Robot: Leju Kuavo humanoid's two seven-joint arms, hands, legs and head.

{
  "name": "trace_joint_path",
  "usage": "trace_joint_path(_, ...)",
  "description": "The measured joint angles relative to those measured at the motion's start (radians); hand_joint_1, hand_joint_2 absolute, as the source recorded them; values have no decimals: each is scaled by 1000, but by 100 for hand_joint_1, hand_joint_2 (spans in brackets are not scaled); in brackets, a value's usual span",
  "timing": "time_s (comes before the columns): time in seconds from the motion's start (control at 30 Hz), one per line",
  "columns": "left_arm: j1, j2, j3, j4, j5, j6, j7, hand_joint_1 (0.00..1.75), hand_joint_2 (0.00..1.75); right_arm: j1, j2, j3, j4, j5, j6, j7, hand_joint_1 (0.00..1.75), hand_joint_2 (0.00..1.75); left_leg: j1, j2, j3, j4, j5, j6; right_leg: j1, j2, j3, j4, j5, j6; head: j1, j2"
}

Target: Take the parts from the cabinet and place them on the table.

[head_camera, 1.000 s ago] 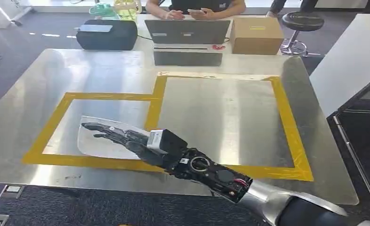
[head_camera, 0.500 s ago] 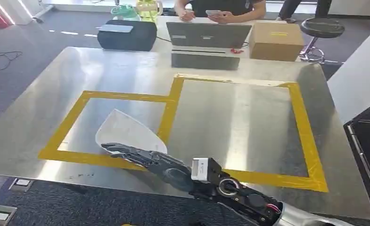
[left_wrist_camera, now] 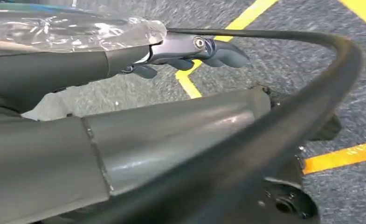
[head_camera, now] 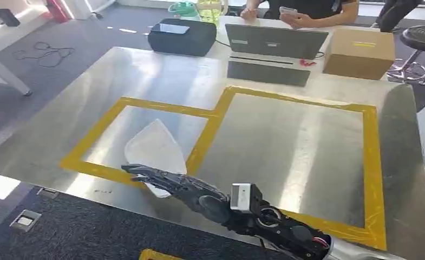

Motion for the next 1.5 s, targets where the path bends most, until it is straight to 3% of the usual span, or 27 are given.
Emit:
trace_joint_path(0.03, 0, 0, 0, 0, 0, 0, 0, 0, 0, 0, 0, -1, -4, 0, 0, 0, 0, 0, -6, 8, 49, -94, 44, 12, 3, -11, 3, 0, -1, -1, 0, 0)
trace_joint_path(0.07, 0, 2, 0, 0, 0, 0, 0, 0, 0, -1, 0, -1, -8, 0, 0, 0, 0, 0, -18, 35, 103, -190, 80, 28, 7, -22, 7, -1, -4, -2, 0, 0)
trace_joint_path(0.1, -3, 9, 0, 0, 0, 0, 0, 0, 0, 0, 0, -2, -13, 0, 0, 0, 0, 0, -30, 79, 126, -244, 71, 44, 8, -31, 8, -1, -6, 0, 2, 0)
trace_joint_path(0.23, -3, 11, -3, 0, 0, 0, -1, 0, 0, 0, -3, -7, -22, 0, -1, 0, 0, 0, -37, 37, 124, -257, 80, 44, 7, -68, 16, -7, -13, 15, 3, 0)
trace_joint_path(0.27, -1, 11, -3, 0, 0, 0, 0, 0, 0, -1, -4, -8, -27, 0, -1, 1, 0, 0, -18, 28, 139, -272, 90, 45, 6, -53, 8, -1, -22, 23, 4, 0)
trace_joint_path(0.33, 1, 10, -4, 0, 0, 0, 0, 0, 0, -2, -5, -10, -31, 1, -2, 0, 0, 0, -18, 12, 143, -277, 92, 50, 2, 31, -25, 101, -83, 30, 8, 0)
trace_joint_path(0.4, -4, 9, -6, 0, 0, 0, 0, 0, 0, 4, -11, -12, -31, 2, -4, 2, 0, 0, -18, -14, 142, -276, 92, 50, -2, 54, -111, 279, -157, 35, 15, 0)
trace_joint_path(0.43, -4, 7, -9, 0, 0, 0, 0, 0, 0, 6, -14, -14, -31, 2, -5, 2, 0, 0, -18, -29, 142, -276, 92, 50, -4, 55, -136, 326, -165, 37, 17, 0)
trace_joint_path(0.5, -3, 4, -10, 0, 0, 1, 1, 0, 0, 6, -16, -14, -31, 2, -6, 3, 0, 0, -14, -59, 147, -274, 89, 46, -7, 56, -119, 269, -106, 42, 18, 0)
trace_joint_path(0.57, -2, 2, -10, 0, 0, 2, 3, 0, 0, 6, -16, -15, -32, 2, -7, 3, 0, 0, -8, -88, 154, -268, 82, 36, -15, 85, -37, 79, 4, 47, 20, 0)
trace_joint_path(0.6, -2, 3, -10, 0, 0, 3, 3, 0, 0, 5, -17, -16, -33, 2, -8, 3, 0, 0, -7, -98, 151, -266, 79, 31, -24, 139, -16, 28, 7, 49, 24, 0)
trace_joint_path(0.63, -9, 4, -10, 0, 0, 4, 4, 0, 0, 6, -18, -16, -37, 2, -9, 3, 0, 0, -12, -114, 142, -250, 79, 26, -26, 147, -7, -3, 2, 47, 23, 0)
trace_joint_path(0.73, -2, 6, -11, 0, 0, 6, 4, 0, 0, 6, -18, -17, -39, 3, -10, 3, 0, 0, -6, -148, 127, -257, 89, 8, -18, 119, 0, 7, 0, 29, 21, 0)
trace_joint_path(0.77, 0, 12, -11, 0, 0, 7, 4, 0, 0, 4, -18, -17, -40, 3, -10, 3, 0, 0, -7, -139, 126, -253, 82, 4, -26, 104, 6, -1, 2, 21, 21, 0)
trace_joint_path(0.8, 0, 5, -11, 0, 0, 7, 5, 0, 0, 4, -18, -17, -42, 3, -10, 4, 0, 0, -14, -64, 115, -223, 67, -1, -24, 91, 9, -3, 2, 16, 13, 0)
trace_joint_path(0.83, -1, 5, -12, 0, 0, 7, 5, 0, 0, 3, -18, -17, -44, 3, -10, 3, 0, 0, -14, -25, 81, -162, 36, -5, -21, 78, 9, -3, 1, 11, -1, 0)
trace_joint_path(0.9, -6, 5, -12, 0, 0, 7, 5, 0, 0, 5, -18, -17, -45, 3, -10, 3, 0, 0, -10, -2, -13, 11, -36, -8, -13, 46, 7, -3, -3, 5, -2, 0)
trace_joint_path(0.97, -6, 2, -14, 0, 0, 7, 5, 0, 0, 5, -18, -17, -45, 3, -10, 4, 0, 0, -10, -1, -59, 86, -42, -5, -9, 15, 8, -3, -6, 1, -2, 0)
trace_joint_path(1.0, -5, 2, -15, 0, 0, 7, 5, 0, 0, 5, -18, -17, -45, 3, -10, 3, 0, 0, -10, -1, -40, 43, -8, -2, -7, 3, 10, -3, -7, 1, -2, 0)
trace_joint_path(1.07, -3, 4, -15, 0, 0, 7, 5, 0, 0, 4, -18, -18, -46, 3, -10, 3, 0, 0, -15, 21, 59, -144, 82, 14, -4, -19, 16, -3, -12, 1, -1, 0)
trace_joint_path(1.1, -4, 6, -15, 0, 0, 6, 5, 0, 0, 4, -18, -19, -49, 3, -10, 2, 0, 0, -24, 66, 105, -229, 101, 24, -2, -28, 20, -4, -15, 3, -2, 0)
trace_joint_path(1.13, -8, 7, -16, 0, -1, 5, 5, 0, 0, 5, -18, -21, -54, 3, -10, 1, 0, 0, -35, 78, 112, -244, 90, 26, 5, -38, 19, -4, -20, 8, -2, 0)
trace_joint_path(1.27, -6, 10, -16, 0, -1, 4, 5, 0, 0, 4, -19, -24, -60, 3, -10, 0, 0, 0, -31, 29, 116, -261, 96, 40, 7, -74, 36, -14, -30, 26, 0, 0)
trace_joint_path(1.33, -2, 9, -16, 0, 0, 3, 5, 0, 0, 3, -22, -28, -66, 2, -10, -3, 0, 0, -23, 22, 128, -270, 98, 46, -2, 19, 7, 60, -79, 31, 5, 0)
trace_joint_path(1.37, -3, 10, -16, 0, 0, 2, 4, 0, 0, 5, -23, -29, -67, 2, -9, -3, 0, 0, -23, 14, 130, -270, 97, 50, -4, 42, -34, 147, -121, 32, 12, 0)
trace_joint_path(1.43, -6, 10, -16, 0, 0, 0, 4, 0, 0, 11, -27, -31, -67, -1, -1, -3, 0, 0, -24, -1, 130, -269, 95, 53, -3, 56, -120, 307, -176, 37, 15, 0)
trace_joint_path(1.5, -6, 8, -16, 0, 0, 0, 4, 0, 0, 13, -31, -31, -67, -3, 1, -3, 0, 0, -24, -14, 136, -268, 91, 52, -4, 56, -129, 298, -134, 37, 18, 0)
